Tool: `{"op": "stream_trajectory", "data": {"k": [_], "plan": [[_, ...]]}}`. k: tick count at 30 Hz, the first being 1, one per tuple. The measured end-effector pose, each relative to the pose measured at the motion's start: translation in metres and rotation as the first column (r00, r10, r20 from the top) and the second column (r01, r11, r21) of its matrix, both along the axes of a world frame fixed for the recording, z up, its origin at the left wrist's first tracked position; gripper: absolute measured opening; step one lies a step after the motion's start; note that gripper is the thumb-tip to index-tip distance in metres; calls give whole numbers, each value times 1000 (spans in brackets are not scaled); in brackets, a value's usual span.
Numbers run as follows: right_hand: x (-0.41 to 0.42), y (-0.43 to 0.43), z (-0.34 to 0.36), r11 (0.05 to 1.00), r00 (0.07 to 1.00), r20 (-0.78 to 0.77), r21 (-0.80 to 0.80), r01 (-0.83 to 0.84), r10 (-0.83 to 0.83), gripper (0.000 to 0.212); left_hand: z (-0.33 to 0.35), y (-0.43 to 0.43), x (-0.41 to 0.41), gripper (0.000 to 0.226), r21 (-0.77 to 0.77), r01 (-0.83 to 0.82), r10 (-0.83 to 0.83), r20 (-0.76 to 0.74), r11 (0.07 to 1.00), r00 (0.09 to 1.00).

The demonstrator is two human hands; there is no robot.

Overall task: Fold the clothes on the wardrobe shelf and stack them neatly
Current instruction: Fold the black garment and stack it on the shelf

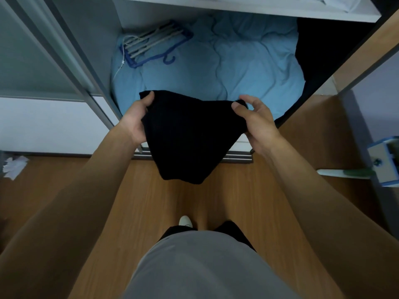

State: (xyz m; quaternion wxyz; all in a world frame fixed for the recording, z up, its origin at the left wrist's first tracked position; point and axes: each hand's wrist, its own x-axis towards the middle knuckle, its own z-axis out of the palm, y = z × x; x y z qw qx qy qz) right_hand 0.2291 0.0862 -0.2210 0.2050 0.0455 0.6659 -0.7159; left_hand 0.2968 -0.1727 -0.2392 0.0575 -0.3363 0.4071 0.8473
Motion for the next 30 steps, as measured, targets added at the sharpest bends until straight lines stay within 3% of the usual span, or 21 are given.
{"op": "stream_trajectory", "data": {"k": [2, 4, 7, 10, 12, 14, 17, 19, 21, 23, 25, 27, 30], "plan": [[-1, 4, 2, 992, 998, -5, -109, -65, 65, 35, -1, -4, 1, 47, 0, 60, -60, -69, 998, 996], [-2, 6, 6, 984, 988, -67, -101, -147, 141, 32, -1, -8, 3, 39, -61, 182, -189, -131, 981, 973], [-6, 7, 5, 977, 969, -145, 109, -183, 198, 26, -11, -10, 2, 41, -240, 250, -284, -119, 938, 952], [-5, 7, 0, 890, 937, -179, 406, -209, 301, 22, -17, -4, -2, 68, -411, 173, -215, -58, 895, 975], [-4, 9, -5, 856, 938, -157, 474, -204, 310, 18, -20, -3, -5, 84, -573, 177, -225, -14, 800, 974], [-3, 11, -9, 861, 950, -123, 468, -199, 287, 17, -23, -4, -6, 70, -684, 190, -249, 12, 705, 968], [0, 12, -9, 902, 969, -80, 390, -186, 235, 19, -24, -2, 0, 27, -737, 194, -258, 28, 647, 966], [0, 14, -10, 930, 978, -41, 321, -181, 204, 19, -25, 0, 3, 22, -778, 179, -245, 33, 603, 969], [1, 17, -10, 954, 977, 30, 212, -214, 213, 17, -27, 1, 4, 17, -770, 165, -208, 44, 616, 977], [4, 19, -10, 956, 960, 75, 99, -275, 268, 17, -25, 0, 9, 10, -649, 159, -162, 56, 744, 985], [7, 19, -11, 940, 941, 74, 74, -334, 329, 24, -22, -4, 17, 34, -470, 183, -196, 21, 863, 980], [10, 17, -12, 926, 936, 53, 132, -353, 349, 33, -23, -10, 26, 57, -388, 253, -290, -40, 886, 956], [12, 11, -12, 841, 913, -32, 405, -359, 406, 46, -25, -12, 35, 73, -463, 357, -422, -40, 811, 906]]}}
